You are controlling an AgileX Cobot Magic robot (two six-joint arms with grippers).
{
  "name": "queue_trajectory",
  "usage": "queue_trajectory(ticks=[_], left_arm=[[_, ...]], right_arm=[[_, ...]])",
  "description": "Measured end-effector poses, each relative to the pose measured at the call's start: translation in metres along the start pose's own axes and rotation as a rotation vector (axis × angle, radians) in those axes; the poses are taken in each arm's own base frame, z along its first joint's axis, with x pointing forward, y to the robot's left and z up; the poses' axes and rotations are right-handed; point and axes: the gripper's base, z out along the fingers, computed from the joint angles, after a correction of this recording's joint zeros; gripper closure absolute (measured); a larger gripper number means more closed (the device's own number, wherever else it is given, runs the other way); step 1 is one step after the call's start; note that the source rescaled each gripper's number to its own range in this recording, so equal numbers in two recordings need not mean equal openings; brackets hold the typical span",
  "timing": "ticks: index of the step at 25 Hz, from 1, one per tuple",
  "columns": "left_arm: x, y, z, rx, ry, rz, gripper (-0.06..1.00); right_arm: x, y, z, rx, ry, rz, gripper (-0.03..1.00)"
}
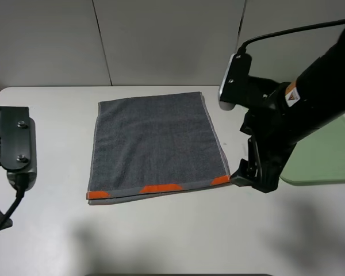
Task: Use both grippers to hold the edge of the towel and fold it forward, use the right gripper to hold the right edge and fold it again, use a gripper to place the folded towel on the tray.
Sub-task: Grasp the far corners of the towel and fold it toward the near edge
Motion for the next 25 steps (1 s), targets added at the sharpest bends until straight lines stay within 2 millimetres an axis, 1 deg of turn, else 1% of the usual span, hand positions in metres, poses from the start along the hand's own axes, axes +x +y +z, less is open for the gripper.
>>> queue_trajectory(ticks=[5, 8, 12, 16, 20, 25], left_arm=[[-0.012, 0.007, 0.015, 0.011, 0.011, 0.044, -0.02], [-0.018, 0.010, 0.022, 0.008, 0.003, 0.053, -0.02], [-0.025, 0.014, 0.029, -0.001, -0.013, 0.086, -0.02], [-0.031, 0.016, 0.036, 0.006, -0.029, 0.103, -0.02], [-0.036, 0.017, 0.039, -0.005, -0.064, 0.159, -0.01], [-0.041, 0.019, 0.045, -0.003, -0.078, 0.190, -0.01]], right_arm=[[-0.005, 0.008, 0.034, -0.024, 0.095, -0.135, -0.03], [-0.006, 0.008, 0.048, -0.020, 0.131, -0.185, -0.03], [-0.007, 0.005, 0.061, 0.002, 0.135, -0.235, -0.03], [-0.008, 0.003, 0.070, 0.015, 0.132, -0.287, -0.03], [-0.011, 0.003, 0.078, 0.020, 0.113, -0.339, -0.03], [-0.009, 0.005, 0.097, -0.005, 0.130, -0.394, -0.03]])
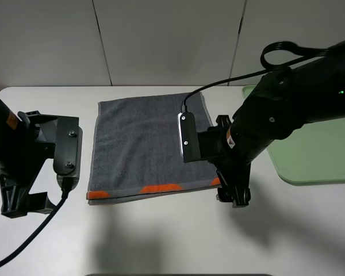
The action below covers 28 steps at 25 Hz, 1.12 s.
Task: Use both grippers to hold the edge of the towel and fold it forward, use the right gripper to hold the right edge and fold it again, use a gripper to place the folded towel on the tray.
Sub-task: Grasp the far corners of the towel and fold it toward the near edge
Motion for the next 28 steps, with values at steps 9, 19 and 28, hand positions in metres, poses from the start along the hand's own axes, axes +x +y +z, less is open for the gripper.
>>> queue_trajectory(ticks=[9, 19, 28], left_arm=[[-0.010, 0.004, 0.020, 0.039, -0.021, 0.024, 0.00], [-0.018, 0.005, 0.046, 0.103, -0.030, 0.088, 0.00], [-0.023, 0.008, 0.065, 0.105, -0.029, 0.119, 0.00]], right_arm=[[0.001, 0.007, 0.032, -0.064, 0.044, -0.079, -0.03], [0.002, 0.010, 0.048, -0.086, 0.062, -0.122, -0.03], [0.002, 0.009, 0.052, -0.104, 0.080, -0.123, -0.03]])
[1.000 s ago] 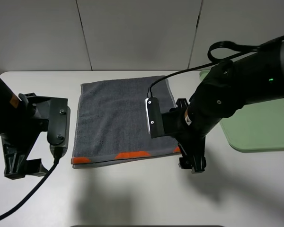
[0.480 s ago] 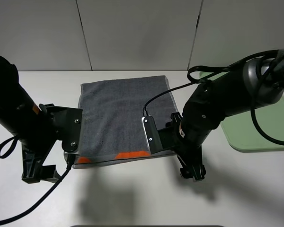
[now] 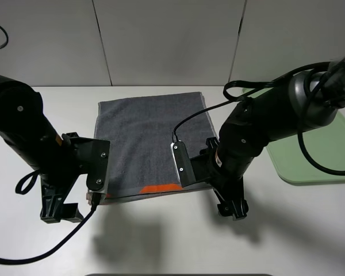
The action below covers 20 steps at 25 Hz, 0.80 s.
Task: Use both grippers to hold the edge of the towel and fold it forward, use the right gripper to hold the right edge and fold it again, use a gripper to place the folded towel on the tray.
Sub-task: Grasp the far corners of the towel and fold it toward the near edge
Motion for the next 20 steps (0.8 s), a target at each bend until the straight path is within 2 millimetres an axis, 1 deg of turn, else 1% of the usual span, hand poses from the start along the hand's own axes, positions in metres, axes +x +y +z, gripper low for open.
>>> queue_trajectory(ticks=[8, 17, 20], left_arm=[[-0.001, 0.002, 0.026, 0.047, 0.022, 0.060, 0.00], [-0.002, 0.006, 0.045, 0.054, 0.032, 0.085, 0.00], [-0.003, 0.006, 0.047, 0.057, 0.034, 0.097, 0.00]], right_arm=[[0.000, 0.000, 0.000, -0.003, -0.001, 0.007, -0.03], [-0.001, 0.000, 0.003, -0.012, 0.002, 0.008, -0.03], [-0.001, 0.001, 0.003, -0.013, 0.003, 0.009, -0.03]])
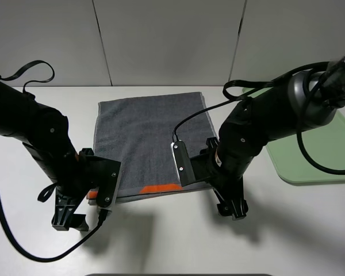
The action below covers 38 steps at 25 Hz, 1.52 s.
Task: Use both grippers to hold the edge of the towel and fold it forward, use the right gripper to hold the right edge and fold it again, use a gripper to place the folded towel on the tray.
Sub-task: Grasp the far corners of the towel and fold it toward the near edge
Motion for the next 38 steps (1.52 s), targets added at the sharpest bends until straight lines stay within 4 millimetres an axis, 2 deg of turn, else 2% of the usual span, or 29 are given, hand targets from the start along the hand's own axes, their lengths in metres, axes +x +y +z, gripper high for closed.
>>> queue_trajectory(ticks=[18, 20, 23, 26, 30, 38], left_arm=[[0.0001, 0.0003, 0.0022, 0.003, 0.003, 0.022, 0.03], [0.0001, 0.0003, 0.0022, 0.002, 0.003, 0.023, 0.03], [0.0000, 0.0006, 0.0028, 0.004, 0.004, 0.024, 0.03], [0.0000, 0.0006, 0.0028, 0.004, 0.004, 0.028, 0.04], [-0.0001, 0.0008, 0.0028, 0.002, 0.004, 0.032, 0.04], [-0.0001, 0.0010, 0.0028, 0.000, 0.003, 0.032, 0.04]], right_arm=[[-0.0003, 0.0001, 0.0000, -0.002, -0.003, 0.007, -0.03], [-0.0003, 0.0003, 0.0000, -0.004, -0.004, 0.011, 0.03], [-0.0003, 0.0013, 0.0000, -0.015, -0.003, 0.025, 0.21], [-0.0022, 0.0025, 0.0010, -0.016, -0.005, 0.020, 0.31], [-0.0028, 0.0025, 0.0016, -0.012, -0.008, 0.018, 0.35], [-0.0022, 0.0025, 0.0016, -0.013, -0.001, 0.007, 0.35]])
